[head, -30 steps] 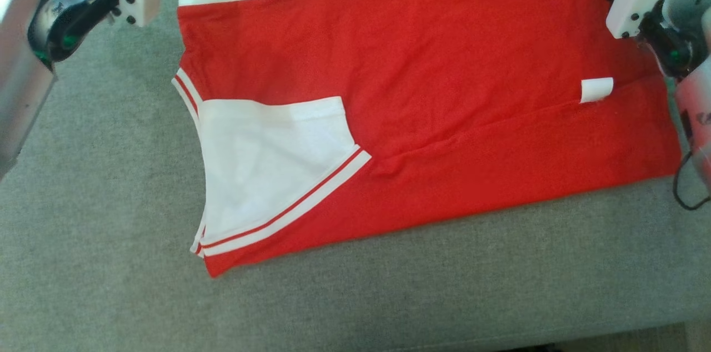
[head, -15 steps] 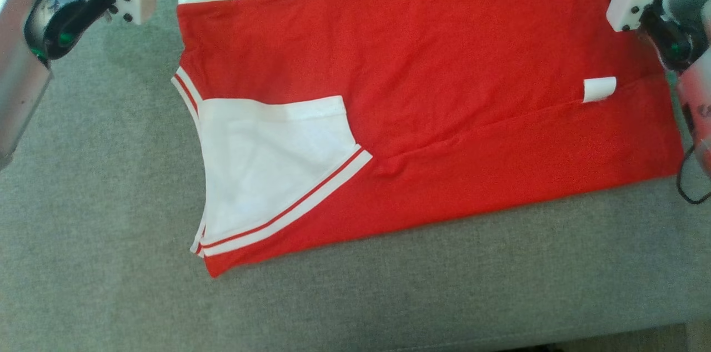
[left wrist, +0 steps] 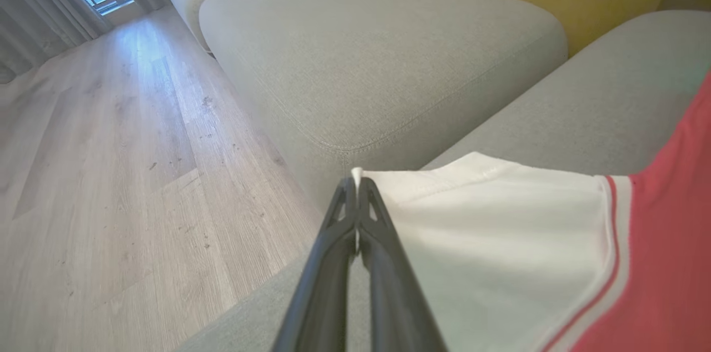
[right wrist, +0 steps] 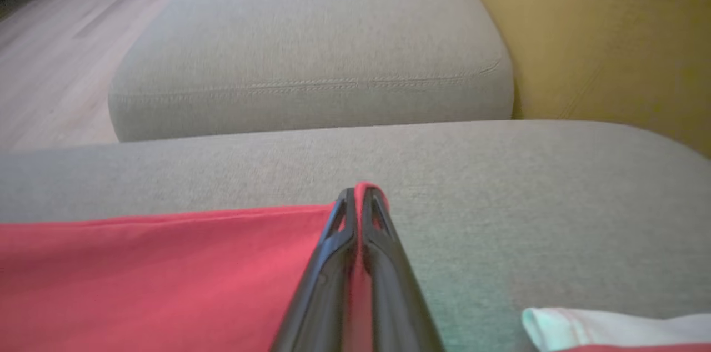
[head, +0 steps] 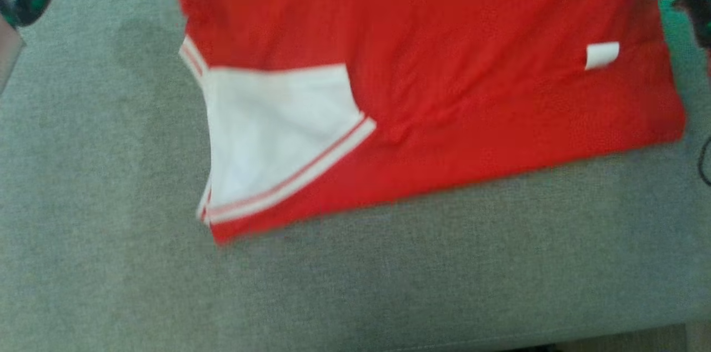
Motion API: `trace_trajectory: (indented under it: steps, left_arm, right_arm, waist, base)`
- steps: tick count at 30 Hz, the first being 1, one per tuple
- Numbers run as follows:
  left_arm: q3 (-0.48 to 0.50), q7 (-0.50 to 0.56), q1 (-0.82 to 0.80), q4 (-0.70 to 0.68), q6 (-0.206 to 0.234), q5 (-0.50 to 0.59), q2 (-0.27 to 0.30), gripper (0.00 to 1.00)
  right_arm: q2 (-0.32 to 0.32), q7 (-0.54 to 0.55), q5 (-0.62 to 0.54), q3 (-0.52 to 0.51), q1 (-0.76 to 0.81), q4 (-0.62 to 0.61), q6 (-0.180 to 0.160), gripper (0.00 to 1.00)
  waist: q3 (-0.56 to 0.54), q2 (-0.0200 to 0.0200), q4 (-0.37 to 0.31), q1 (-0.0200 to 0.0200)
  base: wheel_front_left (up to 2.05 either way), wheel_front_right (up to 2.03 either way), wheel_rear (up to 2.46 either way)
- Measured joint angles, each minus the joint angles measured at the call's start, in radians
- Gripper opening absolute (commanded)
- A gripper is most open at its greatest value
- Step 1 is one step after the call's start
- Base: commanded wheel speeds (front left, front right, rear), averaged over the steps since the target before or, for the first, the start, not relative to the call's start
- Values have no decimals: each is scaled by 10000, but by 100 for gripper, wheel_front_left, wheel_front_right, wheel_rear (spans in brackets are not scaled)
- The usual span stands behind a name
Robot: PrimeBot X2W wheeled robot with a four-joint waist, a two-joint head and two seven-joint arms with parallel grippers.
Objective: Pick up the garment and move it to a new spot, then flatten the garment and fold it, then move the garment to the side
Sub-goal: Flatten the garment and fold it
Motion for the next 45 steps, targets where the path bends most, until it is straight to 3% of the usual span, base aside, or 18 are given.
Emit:
trace_trajectory:
  steps: [8, 14, 20, 34, 39, 45]
  left_arm:
    - [286, -443, -101, 362, 6, -332, -180, 0]
    - [351, -445, 639, -416, 107, -800, 2, 0]
    - [456, -591, 1884, -1987, 738, -1122, 500, 0]
    - [539, -1367, 5242, -6272, 2750, -1632, 2010, 0]
    - [483, -1664, 6292, -7258, 3390, -1705, 2167, 0]
    - [268, -1931, 7210, -7683, 3791, -1891, 2220, 0]
  right_arm:
    - [-460, -662, 874, -297, 90, -382, 0, 0]
    - [-771, -644, 1737, -295, 935, -926, 0, 0]
    - [-1189, -644, 2247, -320, 1775, -1505, 0, 0]
    - [-2253, -755, 2951, -497, 3989, -3423, 0, 0]
    - [-2516, -913, 2949, -732, 4809, -4111, 0, 0]
    - [-2669, -924, 2918, -1095, 5914, -4763, 0, 0]
  waist:
    - [-254, 1, 99, -1]
    - [-417, 0, 240, 0]
    - [-545, 0, 465, -1]
    - [-1006, 0, 1041, -1]
    - [-1105, 0, 1184, -2]
    - [-1204, 0, 1250, -1]
  base:
    - [0, 0, 0]
    - [0, 0, 0]
    - [0, 0, 0]
    - [0, 0, 0]
    - [0, 0, 0]
    - [0, 0, 0]
